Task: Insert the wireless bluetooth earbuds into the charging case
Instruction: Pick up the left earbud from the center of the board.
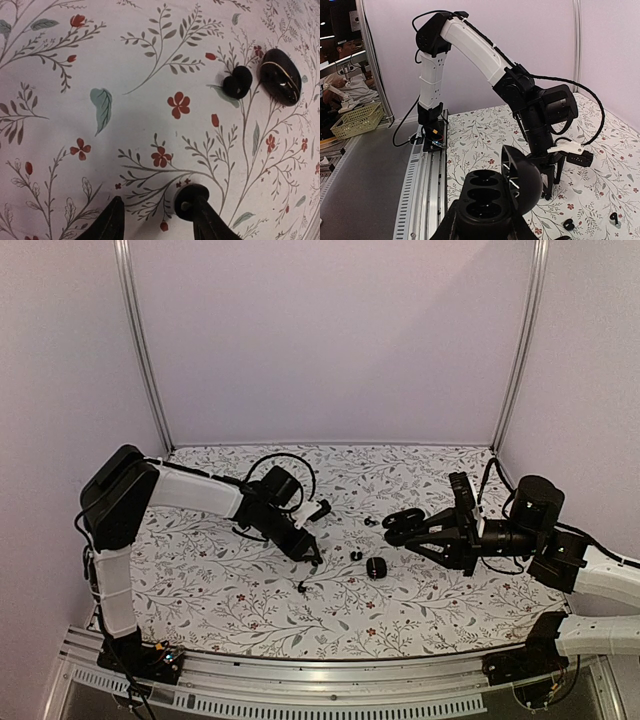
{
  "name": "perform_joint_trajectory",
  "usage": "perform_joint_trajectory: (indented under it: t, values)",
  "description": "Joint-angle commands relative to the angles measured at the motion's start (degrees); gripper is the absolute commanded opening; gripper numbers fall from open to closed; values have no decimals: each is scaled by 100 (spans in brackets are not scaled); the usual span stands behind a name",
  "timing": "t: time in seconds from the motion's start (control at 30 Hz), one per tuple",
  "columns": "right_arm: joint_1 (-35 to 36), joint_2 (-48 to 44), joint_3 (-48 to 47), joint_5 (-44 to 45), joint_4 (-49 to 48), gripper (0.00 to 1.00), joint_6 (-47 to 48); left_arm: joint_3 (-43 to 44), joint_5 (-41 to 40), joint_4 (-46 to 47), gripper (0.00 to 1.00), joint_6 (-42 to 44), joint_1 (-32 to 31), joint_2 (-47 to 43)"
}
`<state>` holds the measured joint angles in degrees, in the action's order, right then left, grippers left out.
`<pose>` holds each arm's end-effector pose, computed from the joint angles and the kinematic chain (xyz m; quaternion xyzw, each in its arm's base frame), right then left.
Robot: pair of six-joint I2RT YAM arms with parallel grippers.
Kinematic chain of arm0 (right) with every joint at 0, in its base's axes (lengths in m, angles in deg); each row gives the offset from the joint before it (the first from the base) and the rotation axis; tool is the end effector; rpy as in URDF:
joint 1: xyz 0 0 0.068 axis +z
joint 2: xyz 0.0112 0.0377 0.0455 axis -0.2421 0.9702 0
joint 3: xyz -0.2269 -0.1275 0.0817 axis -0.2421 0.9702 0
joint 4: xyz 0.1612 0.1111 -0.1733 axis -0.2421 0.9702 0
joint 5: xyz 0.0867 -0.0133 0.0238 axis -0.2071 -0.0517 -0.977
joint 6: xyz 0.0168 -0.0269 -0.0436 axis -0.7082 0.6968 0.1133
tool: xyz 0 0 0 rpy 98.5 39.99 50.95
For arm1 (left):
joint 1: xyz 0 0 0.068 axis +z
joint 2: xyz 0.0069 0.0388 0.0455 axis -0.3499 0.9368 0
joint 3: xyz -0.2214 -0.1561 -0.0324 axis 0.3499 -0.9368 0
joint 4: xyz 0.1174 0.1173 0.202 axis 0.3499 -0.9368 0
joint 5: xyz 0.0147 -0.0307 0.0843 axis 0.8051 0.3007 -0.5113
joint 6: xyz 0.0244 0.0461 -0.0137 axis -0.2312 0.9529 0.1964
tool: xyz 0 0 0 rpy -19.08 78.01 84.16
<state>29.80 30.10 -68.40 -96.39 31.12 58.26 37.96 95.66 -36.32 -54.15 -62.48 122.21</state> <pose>0.1265 0.1520 0.2786 -0.4566 0.5716 0.4715 0.4925 0.2896 -0.2762 0.1280 0.3838 0.8762 -0.2352 0.1721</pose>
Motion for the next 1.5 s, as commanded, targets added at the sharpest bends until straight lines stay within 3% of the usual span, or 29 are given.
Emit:
perform_joint_trajectory:
  t: [0.0,0.3,0.8,1.1,1.3,1.47]
  values:
    - [-31,-31,-54,40,7,11,-8,3,63,-7,46,57,-175,165]
    - [-31,-48,-43,55,7,11,-9,-87,-96,19,42,34,-338,132]
    - [-31,-71,-26,-32,-20,11,4,-240,-104,-13,0,21,-367,-331]
    - [-22,25,-183,-842,-513,15,129,-983,72,579,0,465,-578,-2346]
    - [161,201,-492,-1017,-530,17,754,-1462,527,1213,0,760,-898,-3995]
    - [439,348,-859,-859,-39,17,1455,-1488,487,1231,0,1231,-1450,-4806]
